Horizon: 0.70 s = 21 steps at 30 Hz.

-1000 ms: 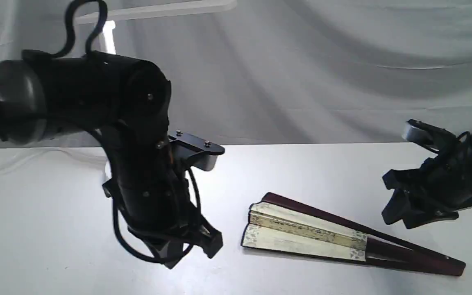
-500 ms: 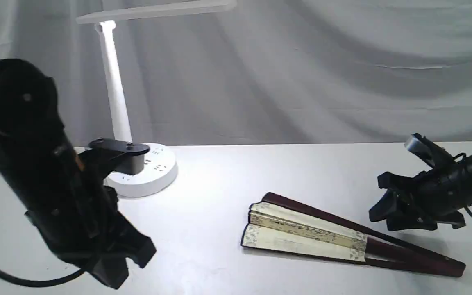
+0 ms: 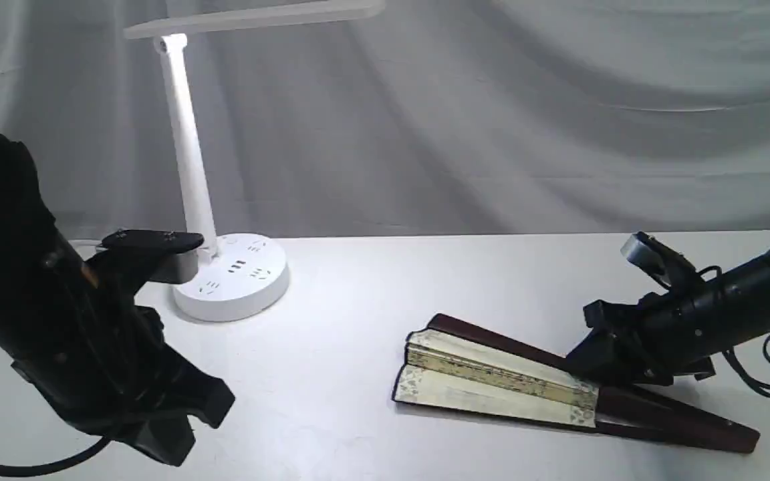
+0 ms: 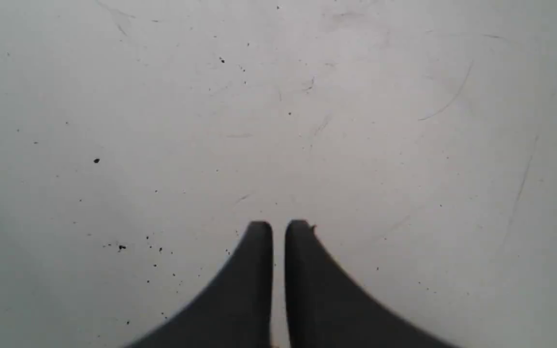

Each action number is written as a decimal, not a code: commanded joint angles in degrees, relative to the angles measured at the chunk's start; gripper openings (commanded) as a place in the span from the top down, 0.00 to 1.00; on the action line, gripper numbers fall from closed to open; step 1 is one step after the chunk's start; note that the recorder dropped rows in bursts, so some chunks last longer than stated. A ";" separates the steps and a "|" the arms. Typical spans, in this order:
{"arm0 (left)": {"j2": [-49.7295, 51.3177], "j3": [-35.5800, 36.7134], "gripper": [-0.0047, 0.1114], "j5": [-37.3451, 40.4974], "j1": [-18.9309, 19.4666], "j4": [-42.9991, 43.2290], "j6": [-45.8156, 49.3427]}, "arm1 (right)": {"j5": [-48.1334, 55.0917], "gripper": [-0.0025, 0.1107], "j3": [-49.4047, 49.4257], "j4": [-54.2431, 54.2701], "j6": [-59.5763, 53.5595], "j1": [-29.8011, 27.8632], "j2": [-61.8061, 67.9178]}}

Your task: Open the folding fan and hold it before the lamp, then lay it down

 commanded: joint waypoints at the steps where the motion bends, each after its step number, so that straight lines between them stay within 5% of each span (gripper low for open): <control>1: -0.57 0.31 0.93 -0.73 0.08 -0.66 -0.06 | 3.48 0.63 -0.18 -3.45 -0.70 0.03 0.29; 12: -0.57 0.31 0.93 -0.74 0.08 -1.85 -0.06 | 10.58 0.67 -0.18 -9.62 -2.81 0.03 0.29; 21: -0.57 0.31 0.93 -0.74 0.08 -2.37 0.06 | 10.89 0.94 -0.18 -8.10 -4.92 0.03 0.29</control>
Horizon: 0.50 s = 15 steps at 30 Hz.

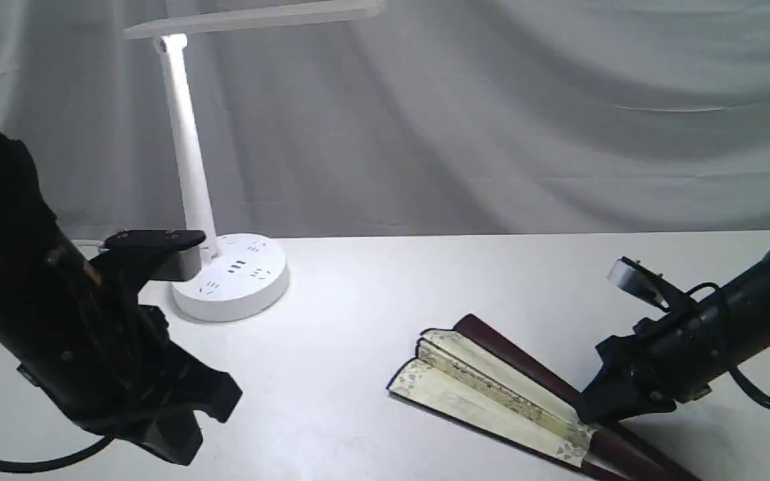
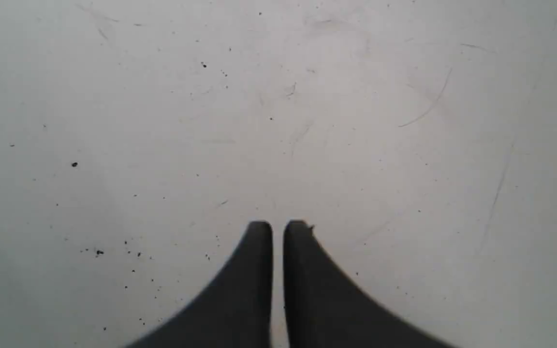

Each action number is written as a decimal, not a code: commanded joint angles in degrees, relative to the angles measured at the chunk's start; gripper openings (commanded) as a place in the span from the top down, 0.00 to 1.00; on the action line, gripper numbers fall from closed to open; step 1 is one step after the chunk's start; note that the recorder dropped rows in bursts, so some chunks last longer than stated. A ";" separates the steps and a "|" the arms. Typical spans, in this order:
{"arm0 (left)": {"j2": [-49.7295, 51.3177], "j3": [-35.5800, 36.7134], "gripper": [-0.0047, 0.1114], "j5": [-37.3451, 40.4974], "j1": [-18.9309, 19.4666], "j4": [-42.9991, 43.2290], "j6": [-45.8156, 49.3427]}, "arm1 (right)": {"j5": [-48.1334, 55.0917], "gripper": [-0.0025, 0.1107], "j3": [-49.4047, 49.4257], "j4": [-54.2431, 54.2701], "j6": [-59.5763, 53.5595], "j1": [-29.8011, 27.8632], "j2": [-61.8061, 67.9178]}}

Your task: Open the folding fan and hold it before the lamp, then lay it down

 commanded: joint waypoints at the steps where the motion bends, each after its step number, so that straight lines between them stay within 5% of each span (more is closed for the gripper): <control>1: -0.57 0.31 0.93 -0.56 0.08 -0.33 0.06 | -1.13 0.97 0.26 1.24 -0.85 0.03 0.09; 15: -0.57 0.31 0.93 -3.71 0.08 -0.33 0.19 | 5.28 0.98 0.26 22.16 -1.09 0.03 0.09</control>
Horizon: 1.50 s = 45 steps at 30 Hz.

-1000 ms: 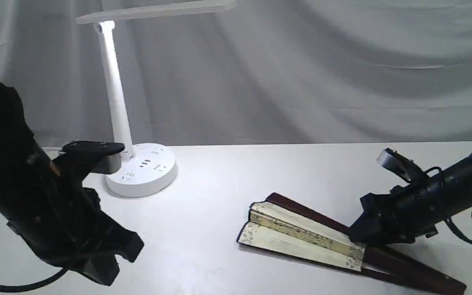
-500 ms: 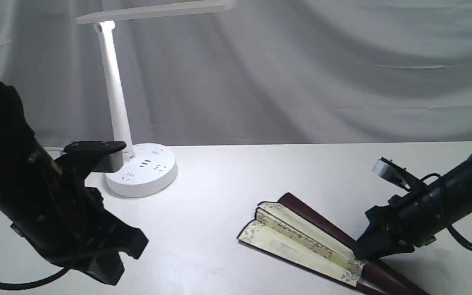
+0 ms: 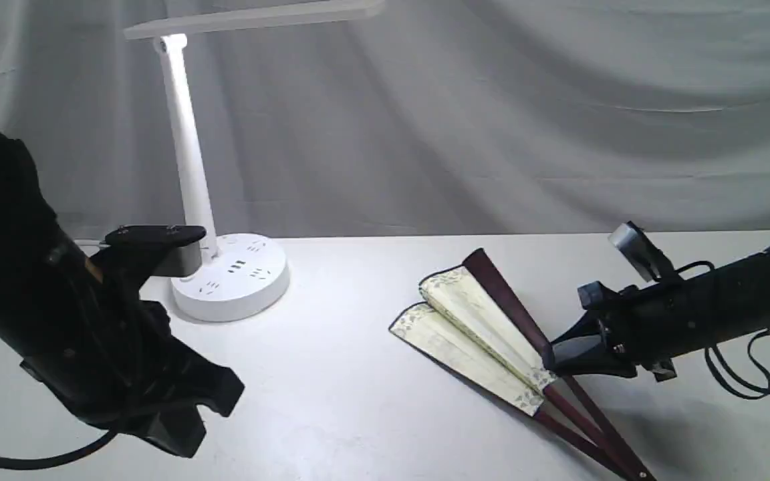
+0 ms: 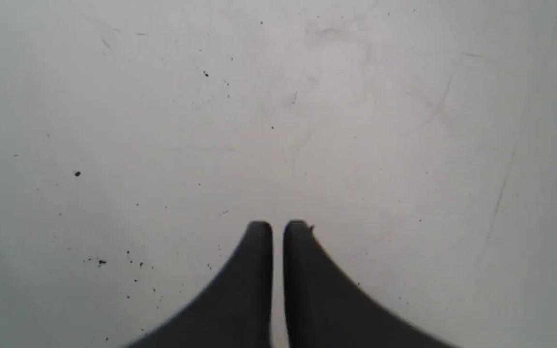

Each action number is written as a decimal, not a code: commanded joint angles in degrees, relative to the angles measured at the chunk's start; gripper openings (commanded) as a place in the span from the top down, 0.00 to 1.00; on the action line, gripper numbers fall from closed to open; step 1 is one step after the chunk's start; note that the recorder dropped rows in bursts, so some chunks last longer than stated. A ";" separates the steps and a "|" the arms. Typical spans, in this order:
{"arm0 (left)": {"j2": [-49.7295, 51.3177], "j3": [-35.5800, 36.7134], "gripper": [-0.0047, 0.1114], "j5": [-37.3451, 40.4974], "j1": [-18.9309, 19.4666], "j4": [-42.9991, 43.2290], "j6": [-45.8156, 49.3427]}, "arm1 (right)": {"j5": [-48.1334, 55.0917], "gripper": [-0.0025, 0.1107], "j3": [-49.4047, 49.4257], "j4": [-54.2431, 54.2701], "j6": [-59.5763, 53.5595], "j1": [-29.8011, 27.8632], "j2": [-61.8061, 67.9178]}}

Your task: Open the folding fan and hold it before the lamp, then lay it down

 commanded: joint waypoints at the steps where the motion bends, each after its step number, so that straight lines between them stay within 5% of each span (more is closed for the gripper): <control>1: -0.57 0.31 0.93 -2.71 0.08 -0.33 0.19 | 4.46 0.98 0.26 7.15 -0.54 0.03 -0.05; 6: -0.57 0.31 0.93 -3.35 0.08 0.32 0.57 | 6.52 0.98 0.26 15.94 -0.38 0.03 -0.05; 15: 0.43 0.31 0.93 -4.79 0.08 8.02 2.29 | 6.52 0.98 1.67 16.23 2.16 0.03 -2.03; 22: 2.40 0.31 0.93 -18.78 0.08 7.59 4.85 | 6.52 0.98 8.38 16.35 0.59 0.03 -7.76; 28: 3.09 4.63 0.93 -29.02 0.08 -8.53 17.20 | 6.52 0.98 14.86 17.65 -0.15 0.03 -13.40; 34: 3.09 13.46 0.93 -42.61 0.08 -44.25 52.99 | 6.52 0.98 18.44 18.21 -0.28 0.03 -18.05; 39: 3.09 17.22 0.93 -44.82 0.08 -65.01 80.46 | 6.52 0.98 20.54 18.31 -1.82 0.03 -20.56; 45: 3.09 18.18 0.93 -43.88 0.08 -72.81 93.42 | 6.52 0.98 21.34 17.46 -2.70 0.03 -20.84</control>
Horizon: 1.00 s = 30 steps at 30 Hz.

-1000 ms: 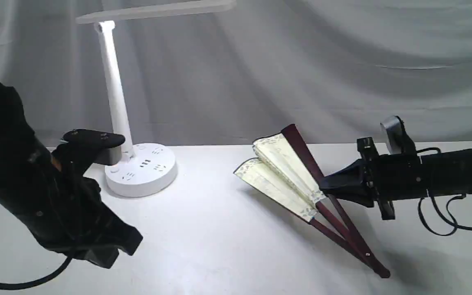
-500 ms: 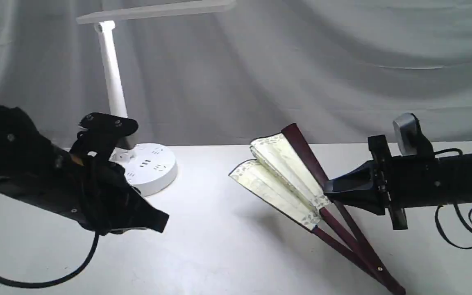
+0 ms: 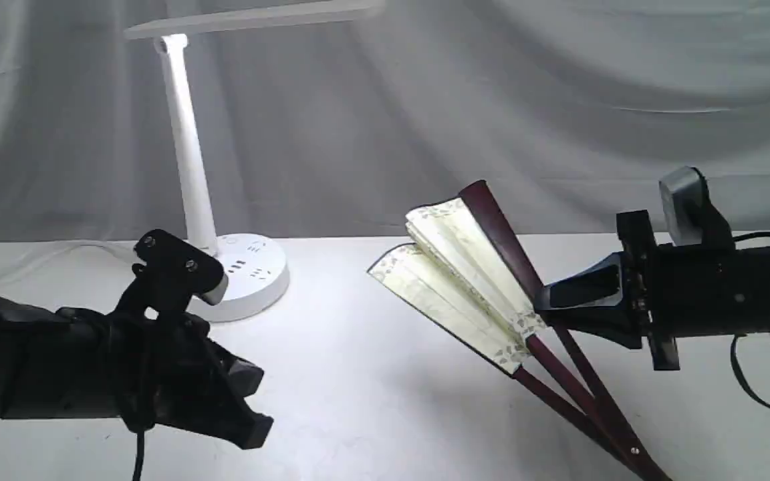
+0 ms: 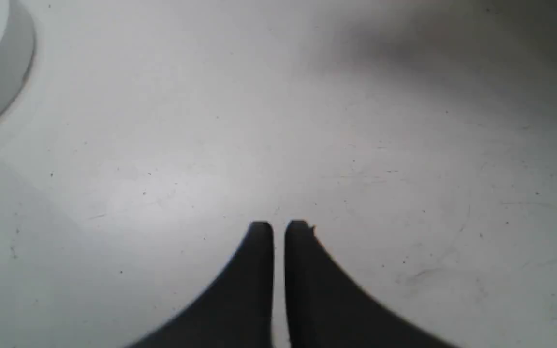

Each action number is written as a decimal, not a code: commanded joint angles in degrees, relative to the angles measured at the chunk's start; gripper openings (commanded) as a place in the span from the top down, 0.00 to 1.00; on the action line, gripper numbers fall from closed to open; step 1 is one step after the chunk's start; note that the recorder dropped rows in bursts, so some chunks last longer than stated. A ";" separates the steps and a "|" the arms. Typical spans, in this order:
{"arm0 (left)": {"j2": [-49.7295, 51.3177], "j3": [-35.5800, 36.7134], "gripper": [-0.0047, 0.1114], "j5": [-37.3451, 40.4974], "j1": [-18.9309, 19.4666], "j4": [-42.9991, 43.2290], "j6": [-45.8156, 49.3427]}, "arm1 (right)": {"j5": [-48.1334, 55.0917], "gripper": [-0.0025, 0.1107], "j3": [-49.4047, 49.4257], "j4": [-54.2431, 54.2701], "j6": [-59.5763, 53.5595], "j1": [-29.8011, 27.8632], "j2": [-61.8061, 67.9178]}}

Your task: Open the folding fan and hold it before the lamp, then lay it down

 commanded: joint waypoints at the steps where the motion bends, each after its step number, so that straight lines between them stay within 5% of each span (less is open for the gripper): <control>1: -0.19 0.55 0.93 -2.54 0.08 -5.24 0.90 | 0.90 0.98 0.41 0.28 -1.16 0.03 -0.73; 4: -0.19 0.18 0.93 -8.19 0.08 -11.11 -16.31 | 0.90 0.98 0.41 0.28 -1.16 0.03 -0.73; 15: -0.19 -0.07 0.96 -3.28 0.08 3.66 -29.47 | 0.90 0.98 0.41 0.28 -1.16 0.03 -0.73; 19: -0.19 -3.02 0.96 4.49 0.08 12.10 -36.59 | 0.90 0.98 0.41 0.28 -1.16 0.03 -0.73; 22: -0.19 -6.94 0.96 11.32 0.08 22.05 -49.07 | 0.90 0.98 0.41 0.28 -1.16 0.03 -0.73; 30: -0.19 -11.88 0.96 18.91 0.08 69.38 -89.54 | 0.90 0.98 0.41 0.05 -1.15 0.03 -0.73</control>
